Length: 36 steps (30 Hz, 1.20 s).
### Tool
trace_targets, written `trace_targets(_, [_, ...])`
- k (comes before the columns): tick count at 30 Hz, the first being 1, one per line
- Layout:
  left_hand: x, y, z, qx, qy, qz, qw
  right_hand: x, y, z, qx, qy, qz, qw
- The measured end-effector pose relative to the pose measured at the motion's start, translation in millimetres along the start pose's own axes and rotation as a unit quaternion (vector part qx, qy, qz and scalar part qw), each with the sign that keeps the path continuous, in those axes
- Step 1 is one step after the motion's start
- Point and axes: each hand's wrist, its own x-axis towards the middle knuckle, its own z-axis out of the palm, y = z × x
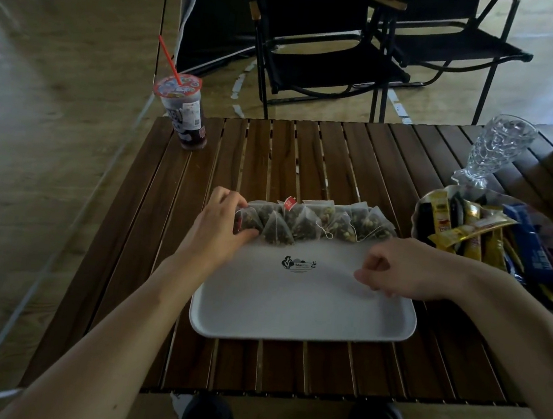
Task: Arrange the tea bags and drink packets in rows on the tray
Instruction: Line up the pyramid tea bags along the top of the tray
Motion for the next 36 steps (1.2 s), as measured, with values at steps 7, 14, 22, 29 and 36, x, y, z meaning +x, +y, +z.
trace_targets(7, [-11.0, 2.7, -17.3, 0.073, 0.007, 0.017, 0.997, -1.2, -4.1, 0.7, 0.000, -0.008, -0.005, 1.000])
trace_targets(14, [-34.6, 42.8, -14.5, -0.018, -0.108, 0.110, 0.988, -0.8, -4.8, 2.3, -0.014, -0.011, -0.005, 1.000])
trace_targets(22, [-30.3, 42.7, 5.6, 0.014, -0.155, 0.093, 0.983, -1.7, -4.3, 3.3, -0.003, -0.013, -0.001, 1.000])
trace_targets(29, [-32.3, 42.9, 0.3, 0.018, -0.140, 0.114, 0.983, -8.0, -13.6, 1.9, -0.025, -0.017, 0.018, 0.999])
trace_targets(36, [-35.7, 61.2, 0.5, 0.007, -0.107, 0.153, 0.982, -30.9, 5.1, -15.9, 0.015, 0.049, 0.006, 0.999])
